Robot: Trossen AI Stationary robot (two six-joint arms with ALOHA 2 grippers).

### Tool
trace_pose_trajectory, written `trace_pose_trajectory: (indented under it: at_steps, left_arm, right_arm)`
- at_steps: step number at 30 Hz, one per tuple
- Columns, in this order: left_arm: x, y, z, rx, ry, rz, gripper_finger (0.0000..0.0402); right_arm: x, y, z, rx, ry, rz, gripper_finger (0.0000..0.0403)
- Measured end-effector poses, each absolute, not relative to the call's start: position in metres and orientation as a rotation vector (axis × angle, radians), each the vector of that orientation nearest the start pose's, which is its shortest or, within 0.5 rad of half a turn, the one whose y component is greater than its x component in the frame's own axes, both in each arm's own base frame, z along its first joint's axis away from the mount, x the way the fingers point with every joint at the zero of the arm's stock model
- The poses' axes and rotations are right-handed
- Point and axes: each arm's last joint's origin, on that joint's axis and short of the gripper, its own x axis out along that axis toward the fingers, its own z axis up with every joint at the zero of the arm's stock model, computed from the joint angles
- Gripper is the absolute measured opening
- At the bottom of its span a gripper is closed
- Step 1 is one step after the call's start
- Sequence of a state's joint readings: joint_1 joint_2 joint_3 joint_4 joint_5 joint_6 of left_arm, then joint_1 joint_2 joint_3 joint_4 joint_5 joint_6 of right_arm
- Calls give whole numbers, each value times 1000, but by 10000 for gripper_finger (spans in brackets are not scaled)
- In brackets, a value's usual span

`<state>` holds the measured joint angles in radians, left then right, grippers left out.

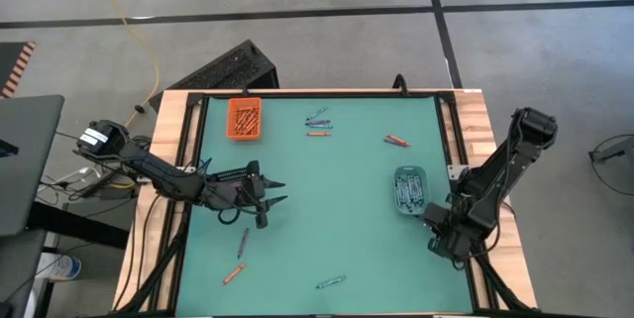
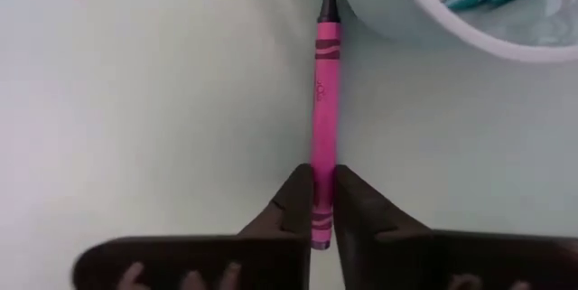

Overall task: Sort crayons
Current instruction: Put the violet crayon into the black bin

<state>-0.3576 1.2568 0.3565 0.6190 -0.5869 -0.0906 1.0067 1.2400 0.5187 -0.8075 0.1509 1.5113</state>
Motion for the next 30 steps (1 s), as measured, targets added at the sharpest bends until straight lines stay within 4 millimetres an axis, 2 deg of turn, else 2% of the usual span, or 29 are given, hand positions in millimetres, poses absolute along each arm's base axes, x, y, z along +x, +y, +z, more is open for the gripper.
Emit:
trace_pose_trajectory:
  at_steps: [4, 10, 14, 23, 30]
  left_arm:
    - [217, -64, 174, 38, 240, 239, 148]
    - [217, -64, 174, 39, 241, 238, 148]
    - [217, -64, 174, 39, 241, 238, 148]
    - [217, -64, 174, 36, 241, 238, 148]
    - [216, -64, 175, 25, 249, 237, 148]
  right_arm:
    - [92, 133, 147, 453, 1360, -355, 6]
    - [94, 133, 159, 547, 1305, -275, 7]
    - [101, 137, 163, 571, 1207, -208, 5]
    - [140, 140, 175, 534, 979, 30, 4]
    - [187, 118, 193, 375, 672, 138, 4]
